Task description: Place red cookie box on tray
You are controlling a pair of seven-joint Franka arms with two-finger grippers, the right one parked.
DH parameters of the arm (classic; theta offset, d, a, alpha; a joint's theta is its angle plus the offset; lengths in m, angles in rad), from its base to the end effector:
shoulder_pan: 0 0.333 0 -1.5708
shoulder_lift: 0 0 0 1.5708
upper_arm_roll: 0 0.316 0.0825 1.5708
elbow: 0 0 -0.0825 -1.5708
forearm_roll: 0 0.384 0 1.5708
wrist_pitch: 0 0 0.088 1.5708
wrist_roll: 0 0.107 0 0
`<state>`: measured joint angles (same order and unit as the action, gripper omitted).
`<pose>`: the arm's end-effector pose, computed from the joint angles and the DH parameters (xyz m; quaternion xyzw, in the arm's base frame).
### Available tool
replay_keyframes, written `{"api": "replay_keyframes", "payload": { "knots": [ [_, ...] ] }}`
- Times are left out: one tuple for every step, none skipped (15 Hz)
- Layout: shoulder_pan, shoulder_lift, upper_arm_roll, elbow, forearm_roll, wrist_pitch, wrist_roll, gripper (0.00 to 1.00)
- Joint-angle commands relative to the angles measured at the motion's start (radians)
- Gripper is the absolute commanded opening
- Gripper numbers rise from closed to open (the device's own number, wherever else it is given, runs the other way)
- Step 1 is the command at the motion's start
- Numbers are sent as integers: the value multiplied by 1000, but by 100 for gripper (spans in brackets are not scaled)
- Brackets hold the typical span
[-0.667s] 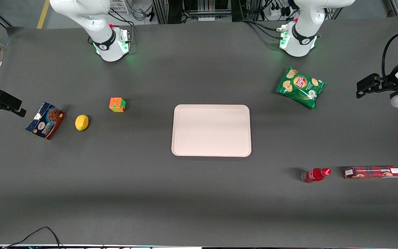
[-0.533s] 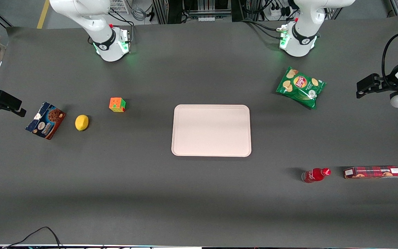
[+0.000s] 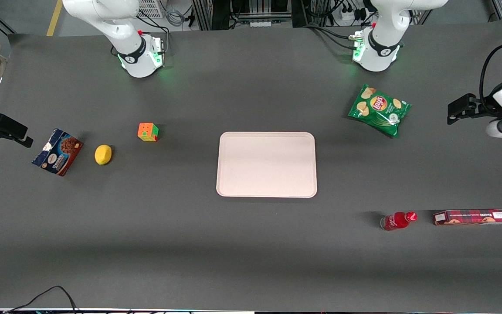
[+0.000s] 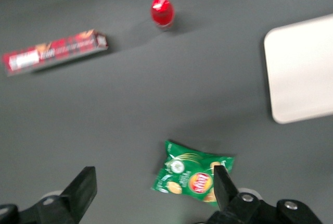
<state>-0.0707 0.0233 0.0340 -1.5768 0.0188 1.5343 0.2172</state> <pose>0.5566 -0.0186 0.6057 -0.9914 0.1265 0.0336 0.0068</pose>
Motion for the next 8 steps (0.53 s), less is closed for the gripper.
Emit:
{"api": "replay_keyframes", "payload": {
  "knots": [
    [18, 33, 20, -35, 9, 146, 462, 100],
    [20, 38, 35, -51, 15, 212, 596, 100],
    [23, 52, 47, -66, 32, 275, 732, 100],
    [43, 69, 58, -77, 35, 335, 858, 100],
    [58, 88, 61, -86, 33, 386, 967, 100],
    [80, 107, 70, -100, 33, 427, 1054, 100],
    [101, 125, 79, -104, 30, 456, 1127, 100],
    [114, 151, 84, -104, 27, 467, 1201, 100]
  ]
}}
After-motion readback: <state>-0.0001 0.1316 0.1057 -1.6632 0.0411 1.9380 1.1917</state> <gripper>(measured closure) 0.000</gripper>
